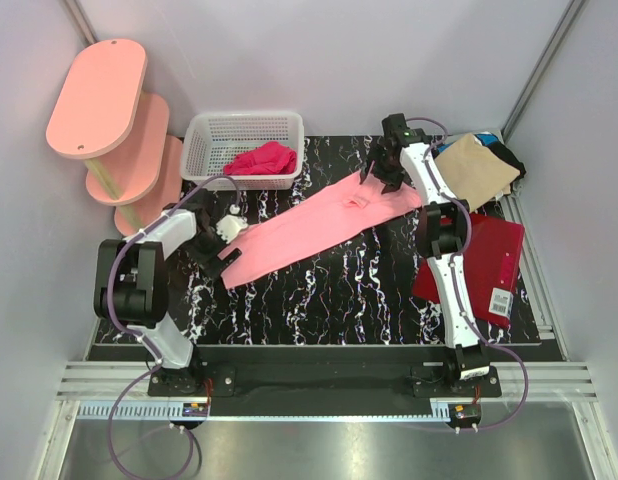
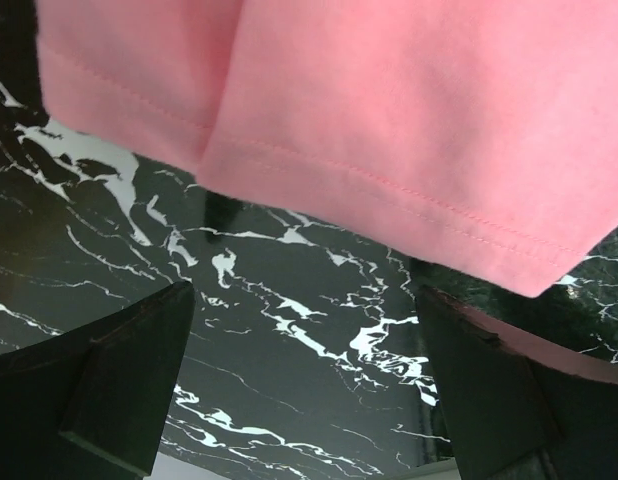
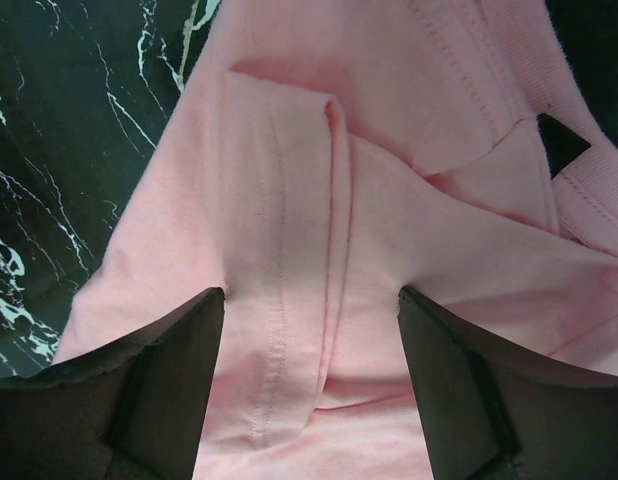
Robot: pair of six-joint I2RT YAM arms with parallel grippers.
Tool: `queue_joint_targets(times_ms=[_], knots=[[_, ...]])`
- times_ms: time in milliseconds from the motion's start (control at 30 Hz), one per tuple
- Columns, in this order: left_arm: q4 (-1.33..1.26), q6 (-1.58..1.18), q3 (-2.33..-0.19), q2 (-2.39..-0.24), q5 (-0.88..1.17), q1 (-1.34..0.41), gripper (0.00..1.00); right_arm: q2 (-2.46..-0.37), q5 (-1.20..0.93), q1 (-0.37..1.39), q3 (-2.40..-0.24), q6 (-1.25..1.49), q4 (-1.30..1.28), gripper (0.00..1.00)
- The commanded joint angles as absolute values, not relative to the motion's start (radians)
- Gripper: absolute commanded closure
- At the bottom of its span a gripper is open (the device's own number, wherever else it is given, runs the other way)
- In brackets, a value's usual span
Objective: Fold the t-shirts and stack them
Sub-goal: Rotate the tshirt 30 degrees
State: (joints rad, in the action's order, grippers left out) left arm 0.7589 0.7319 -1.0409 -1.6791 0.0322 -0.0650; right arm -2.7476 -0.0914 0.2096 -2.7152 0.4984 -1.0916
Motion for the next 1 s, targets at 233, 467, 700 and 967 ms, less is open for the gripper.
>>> queue_joint_targets(times_ms=[233, 467, 700, 967], knots=[[0.776, 0.674, -1.095, -1.565, 0.086, -0.144, 0.01, -2.712, -0.204, 0.206, -2.672, 0.430, -1.049, 0.20], [0.792, 0.660, -1.176, -1.571, 0.134, -0.170, 0.01, -2.698, -0.229, 0.209, -2.735, 0.417, -1.022, 0.16], [0.759, 0.660, -1.261, -1.781, 0.074, -0.181, 0.01, -2.498, -0.195, 0.221, -2.673, 0.405, -0.993, 0.14], [0.735, 0.653, -1.278, -1.904, -0.032, -0.195, 0.01, -2.321, -0.132, 0.235, -2.390, 0.433, -0.945, 0.14]])
